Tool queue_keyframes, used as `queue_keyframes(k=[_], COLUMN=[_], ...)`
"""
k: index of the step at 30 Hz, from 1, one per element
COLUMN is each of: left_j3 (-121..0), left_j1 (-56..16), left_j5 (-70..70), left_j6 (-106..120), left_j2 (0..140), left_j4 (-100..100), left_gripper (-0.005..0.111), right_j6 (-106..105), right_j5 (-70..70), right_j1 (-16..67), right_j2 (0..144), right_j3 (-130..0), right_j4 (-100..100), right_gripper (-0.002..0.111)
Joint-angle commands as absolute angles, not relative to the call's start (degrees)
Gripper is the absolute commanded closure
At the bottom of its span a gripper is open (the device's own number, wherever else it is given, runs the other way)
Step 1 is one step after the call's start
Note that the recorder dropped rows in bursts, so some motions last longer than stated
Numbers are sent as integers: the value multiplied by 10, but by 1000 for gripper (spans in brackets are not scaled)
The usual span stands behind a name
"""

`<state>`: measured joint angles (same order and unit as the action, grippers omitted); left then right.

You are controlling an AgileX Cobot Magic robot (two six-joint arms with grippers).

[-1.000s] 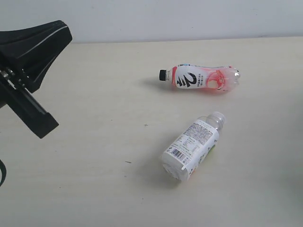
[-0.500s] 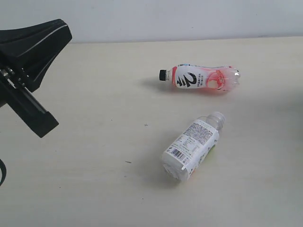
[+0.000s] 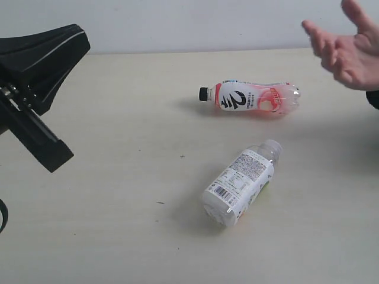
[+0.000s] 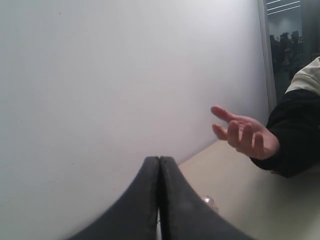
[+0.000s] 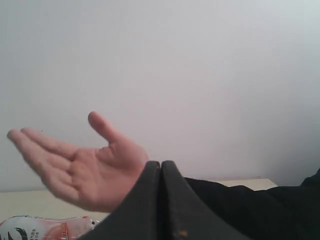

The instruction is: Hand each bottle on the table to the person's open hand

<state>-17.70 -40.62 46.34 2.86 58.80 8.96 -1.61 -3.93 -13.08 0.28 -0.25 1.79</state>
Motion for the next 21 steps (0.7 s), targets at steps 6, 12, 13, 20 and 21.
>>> queue_keyframes(k=[6,12,13,20,21], left_j3=[-182,-202,-233,-496,-536], left_j1=[-405,-405,-405,-405,-401], left_j5=[460,438,403,77,25], left_j6=[26,28,28,142,158], left_j2=[587,605,627,759,778], left_j4=[86,86,86,86,94], left_gripper=[107,107,107,107,107], right_j6=[-18,-18,-18,-18,-18], right_j5=[-41,-41,-41,-41,-41], right_j1=[-134,-134,-134,-134,-134], right_j2=[0,0,0,0,0], right_j3=[0,0,0,0,0], right_j4=[18,18,18,16,16], right_gripper=[108,108,108,108,108])
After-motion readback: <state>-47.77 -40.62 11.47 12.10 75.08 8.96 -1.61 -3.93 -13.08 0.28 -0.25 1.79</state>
